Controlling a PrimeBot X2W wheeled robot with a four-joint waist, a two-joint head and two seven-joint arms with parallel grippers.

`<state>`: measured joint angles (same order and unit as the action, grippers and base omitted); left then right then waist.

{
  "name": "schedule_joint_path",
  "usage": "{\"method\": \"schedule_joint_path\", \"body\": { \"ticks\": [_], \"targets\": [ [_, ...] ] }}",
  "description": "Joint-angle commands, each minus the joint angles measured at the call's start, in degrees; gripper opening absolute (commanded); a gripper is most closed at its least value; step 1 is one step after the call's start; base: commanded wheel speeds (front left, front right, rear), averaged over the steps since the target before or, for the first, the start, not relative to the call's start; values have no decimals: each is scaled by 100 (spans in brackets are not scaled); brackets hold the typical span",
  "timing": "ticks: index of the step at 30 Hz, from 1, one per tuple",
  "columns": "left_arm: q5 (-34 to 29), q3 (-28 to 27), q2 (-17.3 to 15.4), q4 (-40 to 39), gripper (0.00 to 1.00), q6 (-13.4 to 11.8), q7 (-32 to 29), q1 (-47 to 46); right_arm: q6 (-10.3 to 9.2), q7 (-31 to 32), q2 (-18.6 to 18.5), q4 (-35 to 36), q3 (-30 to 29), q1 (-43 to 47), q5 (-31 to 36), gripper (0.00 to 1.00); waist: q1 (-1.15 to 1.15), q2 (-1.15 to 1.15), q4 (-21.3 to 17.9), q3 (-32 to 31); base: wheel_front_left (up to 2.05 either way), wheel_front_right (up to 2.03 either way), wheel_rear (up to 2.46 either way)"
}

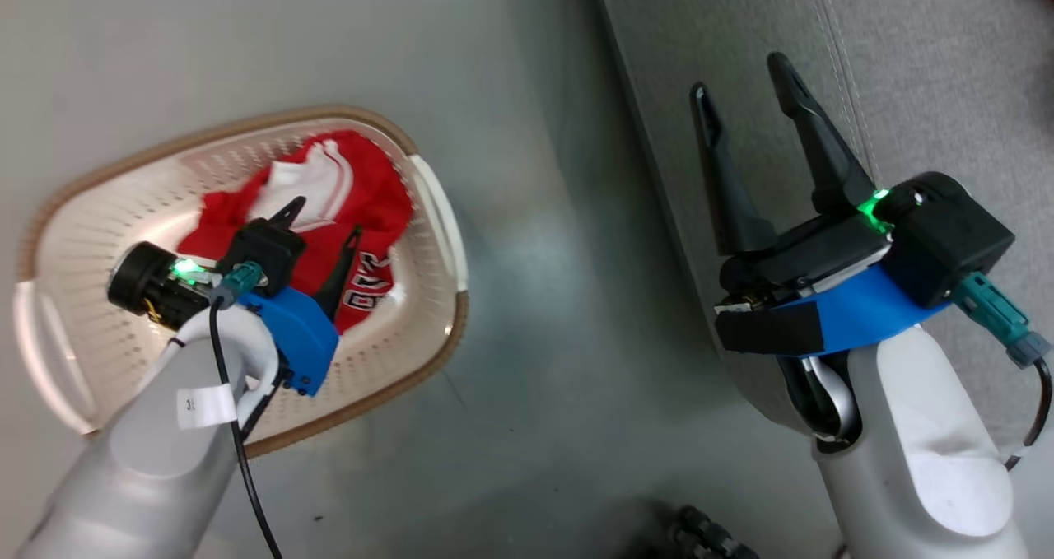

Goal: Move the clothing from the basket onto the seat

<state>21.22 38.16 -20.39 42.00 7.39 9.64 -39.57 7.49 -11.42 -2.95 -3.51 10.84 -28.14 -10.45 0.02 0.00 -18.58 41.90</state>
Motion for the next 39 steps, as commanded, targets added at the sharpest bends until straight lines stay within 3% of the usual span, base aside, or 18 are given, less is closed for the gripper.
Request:
{"method": "schedule_joint_path", "body": {
  "ticks": [1,10,18,23,25,26,39],
  "targets": [
    [40,149,-123,95,100,12,-48,-173,2,-64,10,-19,76,-131,-91,100,-2,0,-414,471,0,0,0],
    [25,1049,-627,489,100,11,-393,-763,1,-277,10,-171,368,-262,-437,100,-2,0,-734,1026,0,0,0],
    [-30,1346,-611,949,100,10,-529,-1186,1,-351,11,-204,399,-138,-504,100,-2,0,-676,1170,0,0,0],
    [-115,1431,-472,1338,100,-132,-614,-1370,1,-368,11,-208,414,-112,-522,100,-2,0,-659,1194,0,0,0],
    [-108,1452,-404,1493,29,-146,-663,-1398,1,-373,11,-213,416,-105,-522,100,-2,0,-656,1189,0,0,0],
    [-96,1463,-361,1551,0,-145,-666,-1407,1,-375,11,-213,410,-101,-524,100,-2,0,-654,1187,0,0,0],
    [65,1557,-131,2093,0,-49,-563,-1558,1,-380,11,-227,374,-150,-478,100,-2,0,-655,1147,0,0,0]
  ]
}}
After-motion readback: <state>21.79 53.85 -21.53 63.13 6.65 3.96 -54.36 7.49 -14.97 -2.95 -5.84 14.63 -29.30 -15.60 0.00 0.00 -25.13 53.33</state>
